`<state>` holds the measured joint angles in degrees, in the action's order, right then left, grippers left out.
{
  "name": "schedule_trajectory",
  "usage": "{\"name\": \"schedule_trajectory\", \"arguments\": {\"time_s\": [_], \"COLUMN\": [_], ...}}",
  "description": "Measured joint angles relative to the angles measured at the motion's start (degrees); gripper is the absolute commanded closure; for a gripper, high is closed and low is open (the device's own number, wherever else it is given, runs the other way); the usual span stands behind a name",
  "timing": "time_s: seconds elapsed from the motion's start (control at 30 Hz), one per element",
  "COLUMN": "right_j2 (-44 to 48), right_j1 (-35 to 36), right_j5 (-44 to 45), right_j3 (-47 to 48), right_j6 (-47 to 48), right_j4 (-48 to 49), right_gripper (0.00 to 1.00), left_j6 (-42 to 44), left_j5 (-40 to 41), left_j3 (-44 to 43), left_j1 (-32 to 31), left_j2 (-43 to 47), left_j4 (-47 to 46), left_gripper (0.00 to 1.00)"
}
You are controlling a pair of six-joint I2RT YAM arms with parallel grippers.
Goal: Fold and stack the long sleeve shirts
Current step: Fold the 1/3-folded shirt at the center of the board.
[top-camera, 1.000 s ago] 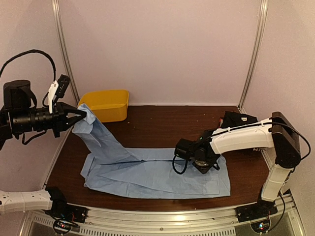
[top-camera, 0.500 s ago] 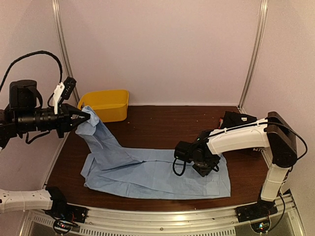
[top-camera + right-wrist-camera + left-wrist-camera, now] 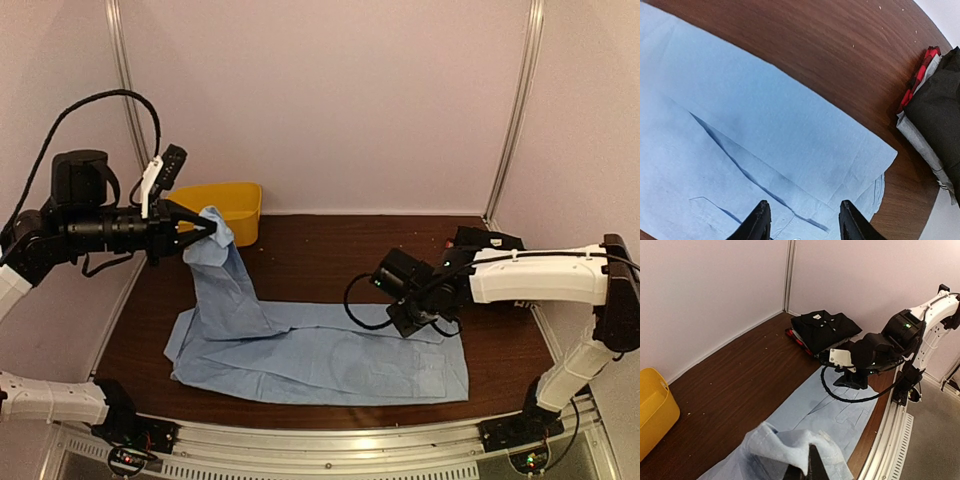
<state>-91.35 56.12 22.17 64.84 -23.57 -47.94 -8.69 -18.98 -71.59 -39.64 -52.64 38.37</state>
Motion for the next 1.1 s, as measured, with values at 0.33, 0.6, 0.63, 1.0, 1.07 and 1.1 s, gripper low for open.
{"name": "schedule_trajectory", "arguments": {"time_s": [0.33,0.6,0.63,1.0,1.07,1.1], "right_j2": [7.1,10.7,11.4,15.2,15.2,15.2], "right_j1": [-4.0,-6.6,-7.0,-7.8,-7.8,-7.8], "right_j5": [-3.4,-4.3,-4.4,-7.0,-7.4,-7.6], "right_j3": [-6.3,-10.8,-11.4,-16.0,-16.2,-16.3], "right_j6": [-0.4,-1.8,-2.2,-5.4,-5.6,-5.7], "right_j4": [9.2,11.0,11.3,14.5,14.9,15.3], "right_gripper": [0.53,0.52,0.53,0.53,0.53,0.54], "left_j6": [-2.2,-2.6,-2.6,-4.4,-4.1,-4.3], "left_j5": [-7.5,-8.3,-8.3,-9.8,-9.6,-9.2], "left_j3": [2.4,1.6,1.2,-1.0,-1.1,-1.1], "left_j1": [-3.9,-10.6,-11.2,-13.3,-13.3,-13.3], "left_j2": [-17.0,-35.5,-37.7,-47.9,-48.0,-48.0], "left_j4": [-9.7,-14.6,-15.1,-22.6,-23.5,-23.8], "left_gripper": [1.0,1.0,1.0,0.43,0.33,0.29]}}
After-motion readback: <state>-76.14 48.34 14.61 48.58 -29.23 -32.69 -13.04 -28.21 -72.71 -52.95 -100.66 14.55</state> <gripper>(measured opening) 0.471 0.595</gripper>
